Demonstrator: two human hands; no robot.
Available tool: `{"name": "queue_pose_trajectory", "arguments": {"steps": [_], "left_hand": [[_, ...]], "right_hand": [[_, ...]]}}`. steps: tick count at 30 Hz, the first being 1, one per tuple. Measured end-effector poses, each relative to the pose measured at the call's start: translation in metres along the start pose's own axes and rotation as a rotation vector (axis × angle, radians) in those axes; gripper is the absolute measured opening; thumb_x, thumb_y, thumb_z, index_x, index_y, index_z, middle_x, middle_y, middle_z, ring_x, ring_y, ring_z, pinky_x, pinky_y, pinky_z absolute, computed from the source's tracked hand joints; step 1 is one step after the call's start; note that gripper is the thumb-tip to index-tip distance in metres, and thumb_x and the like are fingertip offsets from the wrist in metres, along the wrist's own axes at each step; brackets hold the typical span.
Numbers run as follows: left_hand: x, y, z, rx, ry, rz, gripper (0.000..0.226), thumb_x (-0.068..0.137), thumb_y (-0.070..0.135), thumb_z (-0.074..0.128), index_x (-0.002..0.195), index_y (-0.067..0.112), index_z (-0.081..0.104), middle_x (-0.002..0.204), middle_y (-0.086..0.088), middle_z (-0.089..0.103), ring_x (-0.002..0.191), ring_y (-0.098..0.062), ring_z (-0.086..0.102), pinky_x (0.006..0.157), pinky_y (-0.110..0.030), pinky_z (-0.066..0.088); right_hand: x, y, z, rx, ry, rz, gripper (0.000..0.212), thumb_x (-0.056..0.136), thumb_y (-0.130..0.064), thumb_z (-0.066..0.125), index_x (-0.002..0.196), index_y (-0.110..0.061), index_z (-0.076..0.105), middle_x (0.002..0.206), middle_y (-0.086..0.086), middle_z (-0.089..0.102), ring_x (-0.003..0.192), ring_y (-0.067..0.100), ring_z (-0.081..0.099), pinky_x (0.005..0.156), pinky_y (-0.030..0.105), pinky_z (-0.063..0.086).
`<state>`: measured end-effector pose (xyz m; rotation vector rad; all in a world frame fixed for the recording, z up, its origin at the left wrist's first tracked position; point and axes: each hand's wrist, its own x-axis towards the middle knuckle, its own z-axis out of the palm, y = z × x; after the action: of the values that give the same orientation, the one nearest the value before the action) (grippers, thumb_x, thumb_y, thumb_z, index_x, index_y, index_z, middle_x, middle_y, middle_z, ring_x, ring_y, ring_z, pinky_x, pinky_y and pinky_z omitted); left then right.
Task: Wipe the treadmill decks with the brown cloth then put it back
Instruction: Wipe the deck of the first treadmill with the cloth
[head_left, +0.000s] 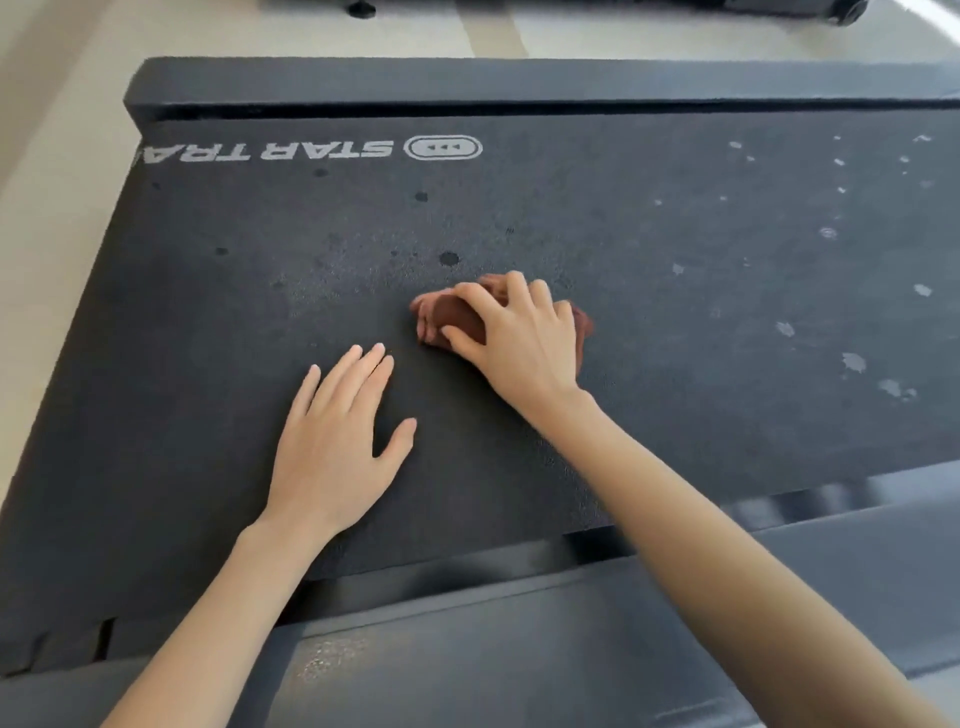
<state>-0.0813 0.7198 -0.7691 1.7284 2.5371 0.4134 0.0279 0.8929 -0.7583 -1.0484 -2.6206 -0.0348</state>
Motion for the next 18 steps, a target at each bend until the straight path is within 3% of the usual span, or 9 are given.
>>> {"name": "queue_pose_trajectory", "arguments": {"steps": [5,8,11,15,18], "left_hand": [[-0.002,0.001,-0.002,-0.001,-0.001,-0.003,0.069,0.088,0.052,0.026,0.142,0.012,0.037,0.152,0.002,0.030,0.142,-0.012,0.019,0.117,-0.041,0.015],[-0.003,0.004,-0.004,0.006,0.013,-0.012,0.067,0.088,0.050,0.028,0.141,0.011,0.040,0.150,0.001,0.034,0.141,-0.014,0.023,0.117,-0.041,0.016],[-0.002,0.009,-0.006,0.022,-0.001,-0.025,0.067,0.087,0.049,0.028,0.140,0.010,0.042,0.149,0.000,0.036,0.140,-0.018,0.026,0.116,-0.042,0.017],[-0.004,0.013,-0.003,0.052,-0.010,-0.055,0.054,0.094,0.033,0.047,0.141,0.009,0.038,0.151,-0.002,0.033,0.141,-0.019,0.023,0.117,-0.042,0.016],[-0.002,0.026,-0.004,0.088,-0.038,-0.106,0.057,0.093,0.028,0.051,0.143,0.007,0.035,0.153,-0.005,0.028,0.143,-0.022,0.019,0.116,-0.042,0.015]], "right_hand": [[-0.003,0.162,-0.022,-0.107,0.031,0.378,0.044,0.090,-0.052,0.050,0.125,-0.025,0.054,0.118,0.021,0.049,0.103,0.042,0.047,0.082,0.047,0.040],[-0.009,0.189,-0.026,-0.101,0.043,0.504,0.043,0.091,-0.046,0.051,0.123,-0.018,0.055,0.115,0.027,0.049,0.101,0.044,0.047,0.084,0.048,0.039],[-0.007,0.144,-0.021,-0.069,0.045,0.396,0.041,0.093,-0.045,0.049,0.124,-0.018,0.055,0.119,0.024,0.050,0.101,0.040,0.048,0.080,0.044,0.038],[-0.021,0.049,-0.015,-0.015,-0.031,-0.004,0.041,0.095,-0.050,0.041,0.125,-0.025,0.051,0.130,0.017,0.048,0.103,0.036,0.049,0.080,0.040,0.039],[-0.036,0.032,-0.020,0.060,-0.080,-0.203,0.041,0.093,-0.052,0.043,0.128,-0.031,0.050,0.131,0.013,0.049,0.106,0.035,0.048,0.082,0.041,0.040]]}}
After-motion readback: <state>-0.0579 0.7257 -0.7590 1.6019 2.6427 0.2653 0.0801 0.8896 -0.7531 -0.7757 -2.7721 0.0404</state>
